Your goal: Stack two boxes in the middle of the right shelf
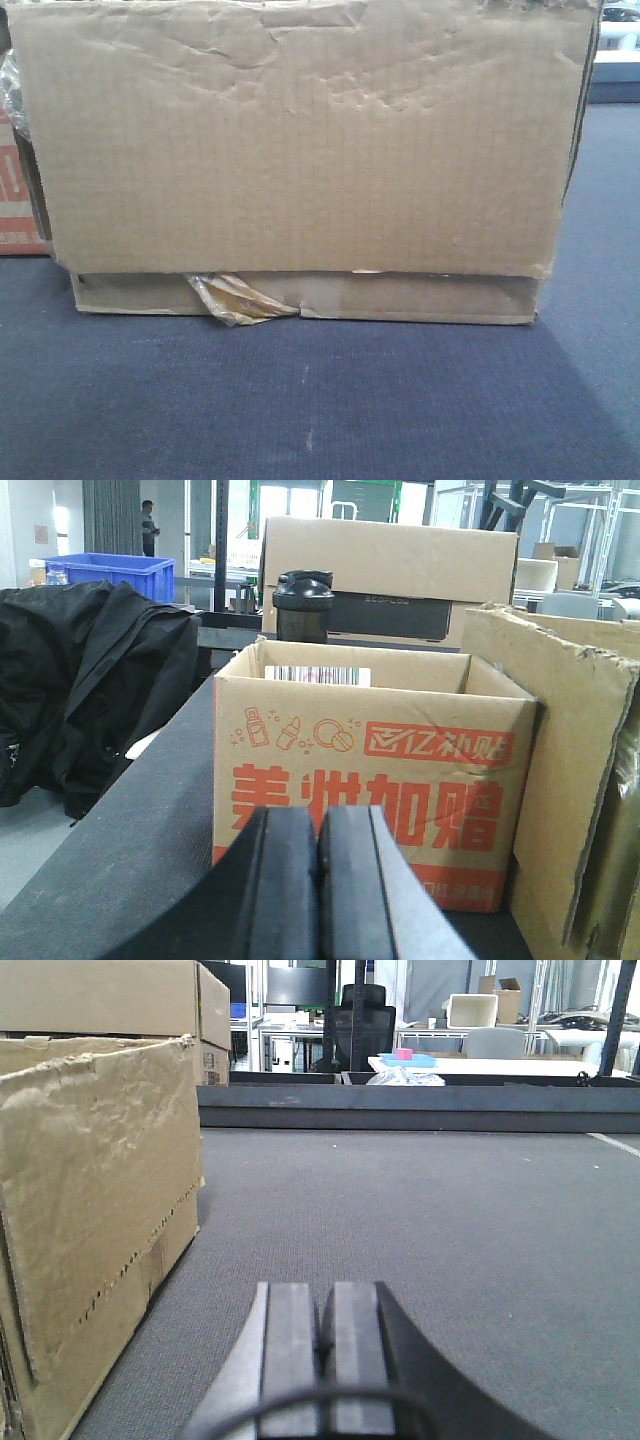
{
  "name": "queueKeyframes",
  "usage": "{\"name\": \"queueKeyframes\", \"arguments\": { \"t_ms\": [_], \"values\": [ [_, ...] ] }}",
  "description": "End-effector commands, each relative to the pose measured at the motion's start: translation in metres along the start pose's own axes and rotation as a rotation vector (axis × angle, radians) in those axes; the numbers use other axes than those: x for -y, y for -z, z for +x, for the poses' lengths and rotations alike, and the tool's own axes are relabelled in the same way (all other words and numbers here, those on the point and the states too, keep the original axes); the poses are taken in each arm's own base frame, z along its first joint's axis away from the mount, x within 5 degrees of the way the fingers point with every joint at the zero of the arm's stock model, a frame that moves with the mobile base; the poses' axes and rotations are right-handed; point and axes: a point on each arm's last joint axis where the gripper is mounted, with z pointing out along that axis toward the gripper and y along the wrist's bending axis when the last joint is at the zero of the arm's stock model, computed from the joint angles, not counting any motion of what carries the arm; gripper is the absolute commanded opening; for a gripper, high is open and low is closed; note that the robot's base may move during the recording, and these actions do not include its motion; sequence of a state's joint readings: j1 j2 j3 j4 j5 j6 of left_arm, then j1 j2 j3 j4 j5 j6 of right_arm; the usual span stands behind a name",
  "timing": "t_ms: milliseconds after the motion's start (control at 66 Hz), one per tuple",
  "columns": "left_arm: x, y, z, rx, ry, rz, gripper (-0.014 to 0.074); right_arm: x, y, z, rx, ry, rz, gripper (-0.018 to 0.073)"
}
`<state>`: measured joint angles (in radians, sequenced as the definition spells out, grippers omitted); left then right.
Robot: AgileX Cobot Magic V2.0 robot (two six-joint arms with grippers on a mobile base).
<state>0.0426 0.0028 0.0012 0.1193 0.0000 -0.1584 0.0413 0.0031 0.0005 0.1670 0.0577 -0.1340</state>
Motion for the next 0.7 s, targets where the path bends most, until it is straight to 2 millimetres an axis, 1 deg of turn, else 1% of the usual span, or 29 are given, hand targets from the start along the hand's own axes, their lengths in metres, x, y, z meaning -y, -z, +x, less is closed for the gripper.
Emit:
{"name": "queueKeyframes", "arguments": {
  "t_ms": [0,681],
  "values": [
    [0.0007,0.0004,-0.0032,0.026,0.006,0.010,-0.0111,0.0002,0.0003,-0.0023,0.025,0.005,0.003,-0.0154],
    [0.0008,0.0004,-0.0040,0.034,0.007,0.011,-0.0111,0.0005,0.0004,-0.0041,0.045,0.005,0.005,-0.0154]
  ]
}}
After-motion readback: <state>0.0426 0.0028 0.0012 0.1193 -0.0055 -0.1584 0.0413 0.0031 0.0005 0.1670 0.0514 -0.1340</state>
